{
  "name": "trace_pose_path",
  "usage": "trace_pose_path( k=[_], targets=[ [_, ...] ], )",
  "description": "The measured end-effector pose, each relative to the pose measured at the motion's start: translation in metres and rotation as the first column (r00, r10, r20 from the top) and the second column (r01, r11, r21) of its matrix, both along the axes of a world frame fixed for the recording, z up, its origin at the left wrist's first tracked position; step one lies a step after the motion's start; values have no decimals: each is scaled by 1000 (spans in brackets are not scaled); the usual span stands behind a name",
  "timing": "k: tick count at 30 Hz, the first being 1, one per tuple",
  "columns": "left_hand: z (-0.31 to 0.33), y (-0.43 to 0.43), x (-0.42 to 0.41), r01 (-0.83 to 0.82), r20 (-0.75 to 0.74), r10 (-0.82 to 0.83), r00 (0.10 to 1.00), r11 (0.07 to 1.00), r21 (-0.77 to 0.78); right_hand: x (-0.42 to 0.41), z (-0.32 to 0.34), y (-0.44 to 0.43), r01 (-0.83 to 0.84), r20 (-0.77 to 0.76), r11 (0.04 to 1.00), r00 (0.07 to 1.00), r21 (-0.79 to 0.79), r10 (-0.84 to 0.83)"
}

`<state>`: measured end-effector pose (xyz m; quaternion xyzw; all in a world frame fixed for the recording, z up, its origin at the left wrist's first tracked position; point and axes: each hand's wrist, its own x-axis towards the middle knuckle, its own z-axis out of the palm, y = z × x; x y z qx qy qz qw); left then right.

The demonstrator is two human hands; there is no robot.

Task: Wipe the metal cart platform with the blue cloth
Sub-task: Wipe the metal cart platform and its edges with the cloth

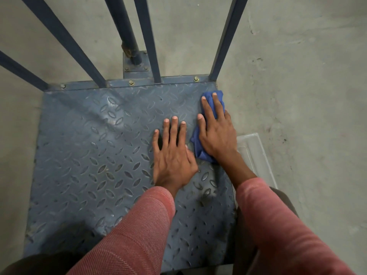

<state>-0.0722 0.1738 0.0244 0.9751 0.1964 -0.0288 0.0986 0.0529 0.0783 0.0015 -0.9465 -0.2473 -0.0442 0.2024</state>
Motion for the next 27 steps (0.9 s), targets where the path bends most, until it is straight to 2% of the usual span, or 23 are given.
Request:
trace_pose_path(
  k=[3, 5, 8, 12, 18, 23, 27],
  targets=[
    [0, 0, 0, -6, 3, 6, 1000, 1000, 0, 19, 3, 14, 66, -99, 998, 993, 22, -64],
    [1, 0, 0, -11, 5, 11, 1000, 1000, -2, 21, 3, 17, 92, -106, 996, 990, 17, -89],
    [4, -1, 0, -9, 2, 9, 1000, 1000, -9, -11, 4, 6, 85, -59, 995, 994, -46, -88],
    [4, -1, 1, -12, -5, 12, 1000, 1000, -7, -36, 9, -2, 197, -146, 978, 968, -70, -205],
    [2, -1, 0, -14, 3, 14, 1000, 1000, 7, 14, 2, 19, 151, -106, 987, 982, -59, -156],
    [3, 0, 0, -5, -2, 5, 1000, 1000, 7, -25, -2, -3, 9, -100, 983, 995, -185, -27],
    [3, 0, 0, -6, 4, 6, 1000, 1000, -1, -17, 3, -1, 30, -97, 995, 995, -90, -39]
  ],
)
